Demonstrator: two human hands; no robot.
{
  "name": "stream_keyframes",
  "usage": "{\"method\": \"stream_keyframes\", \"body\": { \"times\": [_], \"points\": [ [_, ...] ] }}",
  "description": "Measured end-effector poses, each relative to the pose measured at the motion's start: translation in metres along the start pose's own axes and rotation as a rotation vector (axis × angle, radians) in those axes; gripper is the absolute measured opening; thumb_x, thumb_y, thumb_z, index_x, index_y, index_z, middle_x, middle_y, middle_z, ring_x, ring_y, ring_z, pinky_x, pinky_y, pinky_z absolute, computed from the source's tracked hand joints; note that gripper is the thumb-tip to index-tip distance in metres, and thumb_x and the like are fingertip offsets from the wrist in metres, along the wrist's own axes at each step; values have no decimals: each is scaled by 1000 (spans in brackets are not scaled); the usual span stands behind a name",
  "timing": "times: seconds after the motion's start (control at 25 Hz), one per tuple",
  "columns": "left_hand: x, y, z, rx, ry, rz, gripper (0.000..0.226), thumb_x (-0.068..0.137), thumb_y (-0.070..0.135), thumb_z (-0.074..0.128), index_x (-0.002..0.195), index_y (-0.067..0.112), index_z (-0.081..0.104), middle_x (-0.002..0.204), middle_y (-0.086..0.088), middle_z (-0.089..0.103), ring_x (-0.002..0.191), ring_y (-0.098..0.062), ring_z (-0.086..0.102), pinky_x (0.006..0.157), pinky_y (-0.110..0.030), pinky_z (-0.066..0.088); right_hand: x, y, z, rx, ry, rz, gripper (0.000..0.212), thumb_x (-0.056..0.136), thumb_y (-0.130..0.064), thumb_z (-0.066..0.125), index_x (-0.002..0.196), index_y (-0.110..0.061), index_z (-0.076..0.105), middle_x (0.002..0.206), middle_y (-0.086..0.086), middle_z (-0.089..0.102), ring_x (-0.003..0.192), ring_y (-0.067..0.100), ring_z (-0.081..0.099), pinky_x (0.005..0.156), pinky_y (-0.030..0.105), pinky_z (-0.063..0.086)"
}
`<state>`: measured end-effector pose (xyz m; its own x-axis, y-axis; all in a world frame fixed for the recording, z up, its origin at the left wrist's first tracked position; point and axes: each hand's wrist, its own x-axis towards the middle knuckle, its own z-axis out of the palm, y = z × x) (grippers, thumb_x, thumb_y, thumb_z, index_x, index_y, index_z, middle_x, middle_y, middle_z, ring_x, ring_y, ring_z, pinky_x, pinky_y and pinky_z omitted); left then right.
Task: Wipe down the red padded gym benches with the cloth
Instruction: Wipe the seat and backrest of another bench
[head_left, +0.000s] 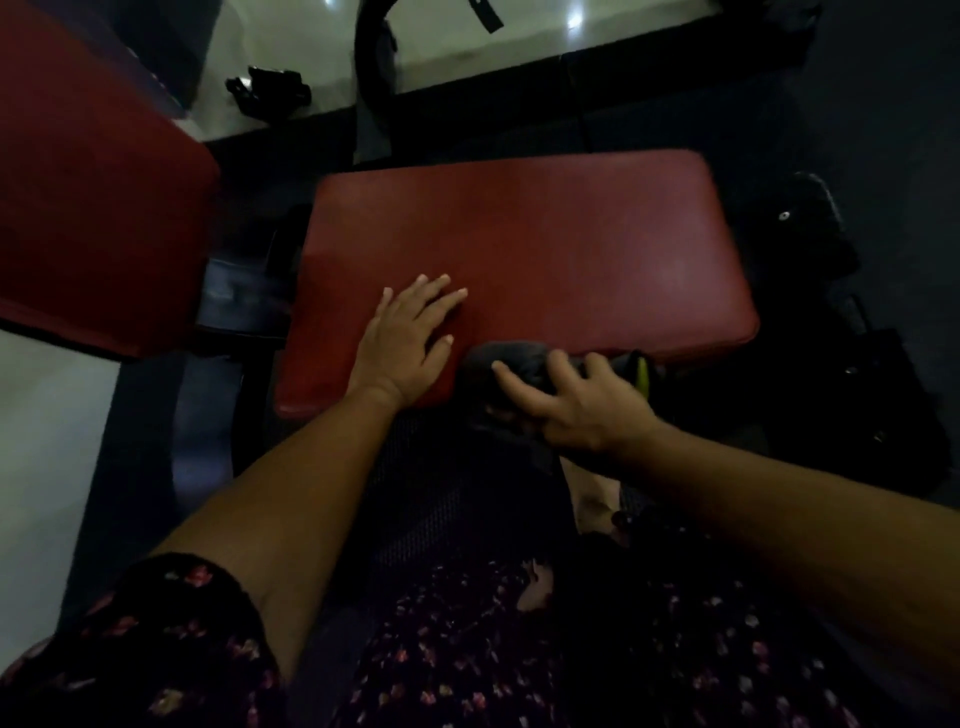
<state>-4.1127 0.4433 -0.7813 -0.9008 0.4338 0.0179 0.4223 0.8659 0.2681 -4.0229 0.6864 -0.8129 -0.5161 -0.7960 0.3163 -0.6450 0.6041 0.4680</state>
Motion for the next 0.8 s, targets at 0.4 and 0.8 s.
{"method": "stream_keyframes", "body": {
  "times": [0.4, 0.8],
  "points": [
    [51, 72, 26, -107, 16, 3, 59, 92, 18, 56, 148, 29, 41, 160, 4, 28, 150, -17, 15, 120, -38, -2, -100, 76, 3, 16, -51, -9, 46, 101, -19, 27, 139, -35, 49, 149, 6, 34, 95, 39, 45, 58, 37, 42],
    [57, 78, 39, 126, -56, -32, 59, 99, 50, 31, 155, 41, 14, 164, 8, 10, 152, -13, 2, 122, -43, -4, -127, 90, -1, 22, -131, 32, 56, 100, -19, 12, 145, -40, 38, 153, 4, 30, 99, 40, 43, 59, 38, 41]
  ]
}}
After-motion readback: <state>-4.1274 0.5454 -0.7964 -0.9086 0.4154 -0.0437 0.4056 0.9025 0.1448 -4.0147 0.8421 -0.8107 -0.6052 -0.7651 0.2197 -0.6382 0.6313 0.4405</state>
